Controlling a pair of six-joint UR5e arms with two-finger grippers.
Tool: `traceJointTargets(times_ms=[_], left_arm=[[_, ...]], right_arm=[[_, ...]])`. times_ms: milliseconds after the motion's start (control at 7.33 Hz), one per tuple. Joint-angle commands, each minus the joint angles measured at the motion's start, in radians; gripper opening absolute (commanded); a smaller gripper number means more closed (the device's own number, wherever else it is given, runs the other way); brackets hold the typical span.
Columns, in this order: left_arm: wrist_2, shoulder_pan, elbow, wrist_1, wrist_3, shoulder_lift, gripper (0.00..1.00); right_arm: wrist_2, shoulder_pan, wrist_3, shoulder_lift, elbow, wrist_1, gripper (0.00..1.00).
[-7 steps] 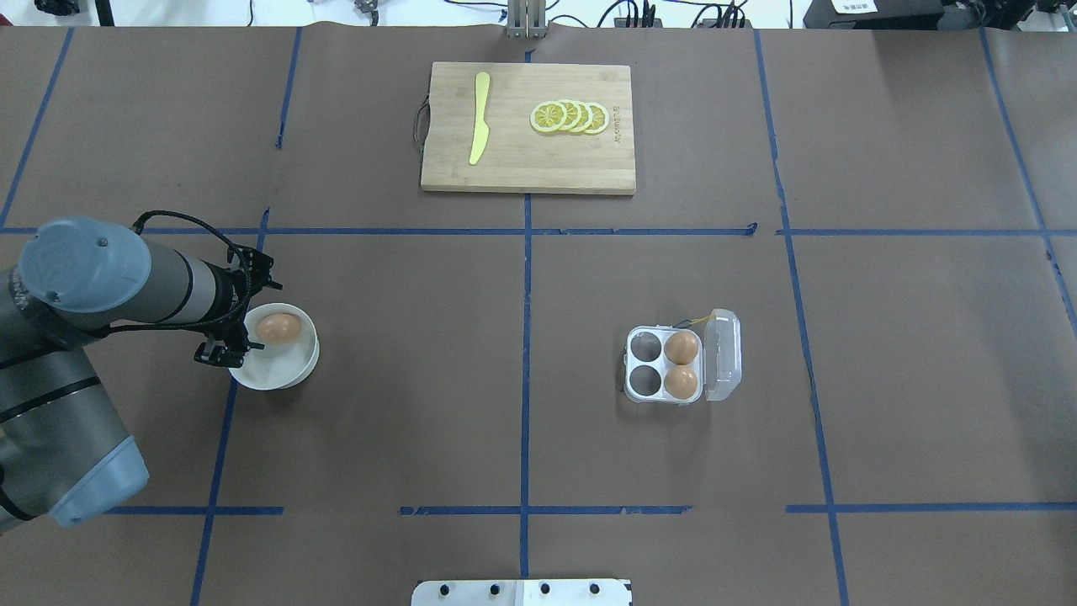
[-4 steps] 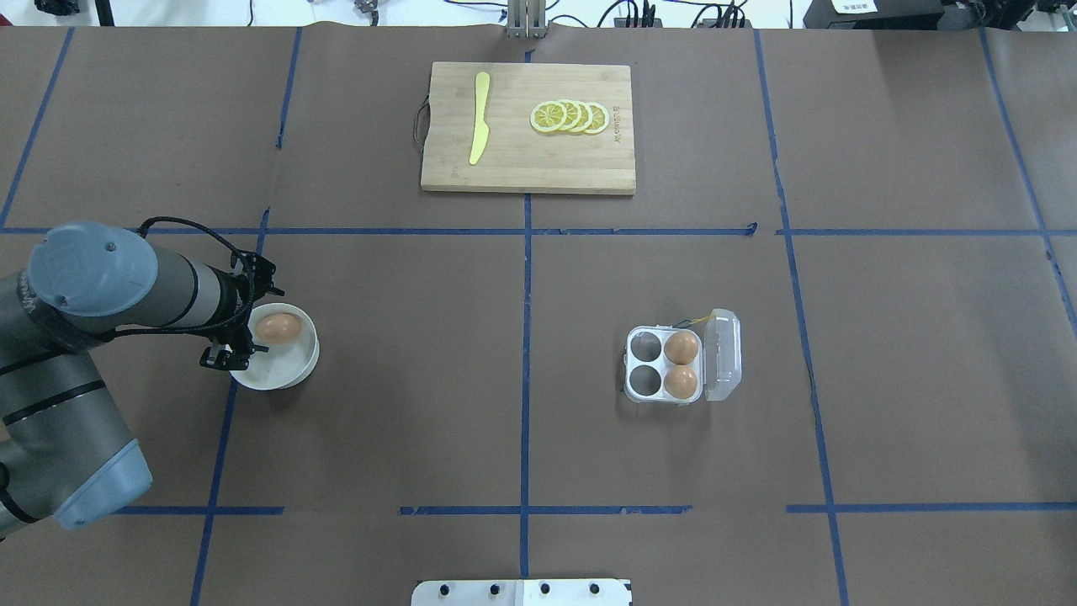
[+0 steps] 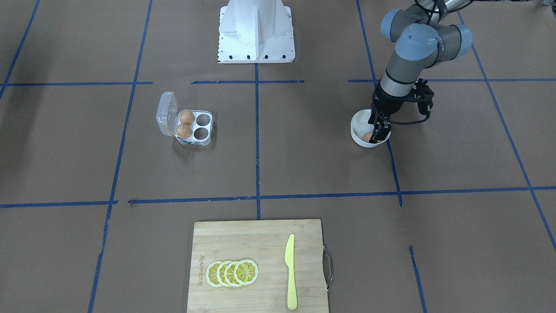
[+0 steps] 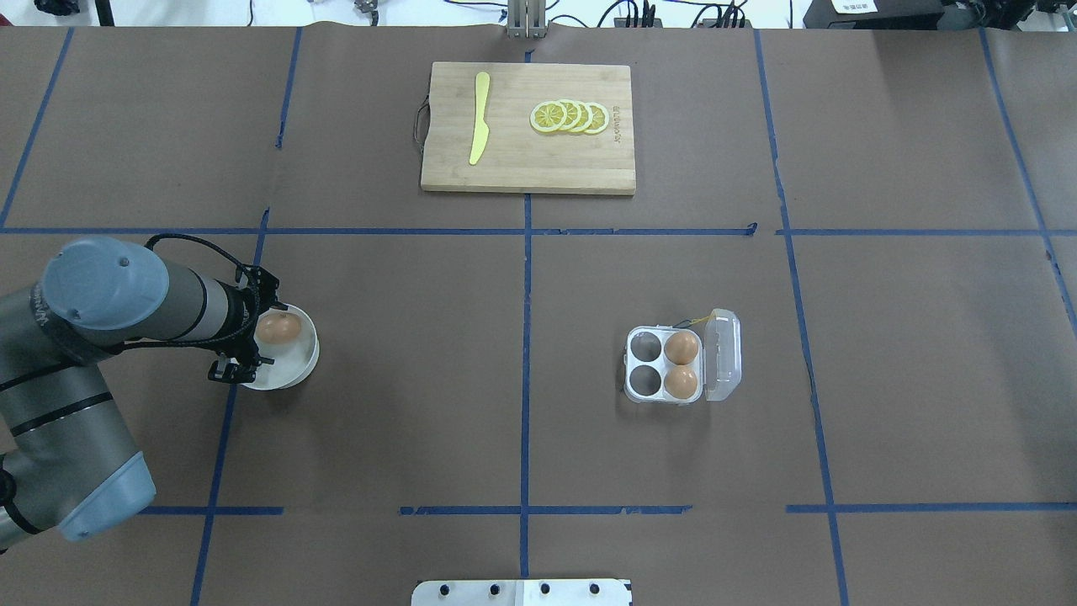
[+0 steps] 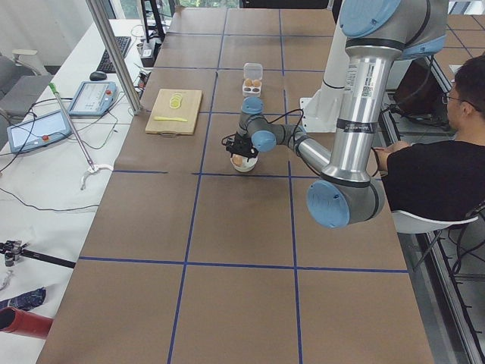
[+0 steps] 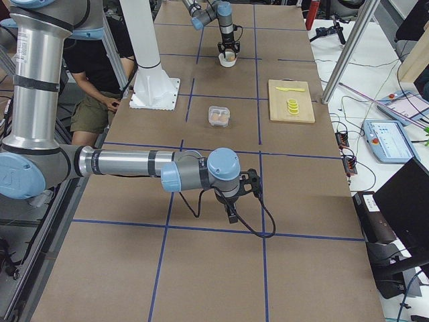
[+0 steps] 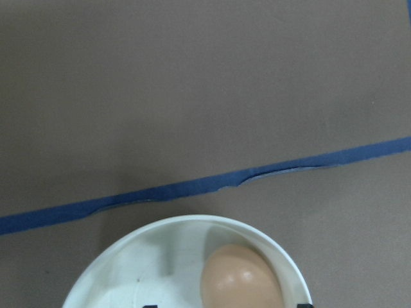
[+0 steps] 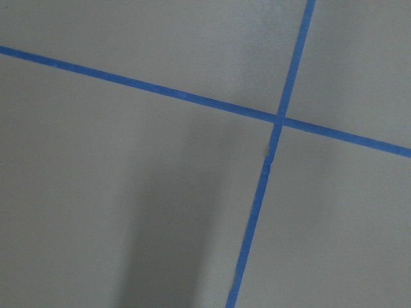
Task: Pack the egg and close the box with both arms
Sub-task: 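Lower the left gripper into the bowl and close it on the egg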
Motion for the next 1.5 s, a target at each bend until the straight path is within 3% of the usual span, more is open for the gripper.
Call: traceJointTargets(times_ms=[0,1364], left_arm=[[0.0,0.007,-0.007,0.0,-0.004,0.014,0.75],[0.002,0.013,0.041,-0.006,0.024,0.003,0.73]], right_arm=[[0.001,0.0,0.0,0.0,-0.005,0.0,1.0],[0.0,0.0,0.002,0.002,-0.027,0.002,1.0]])
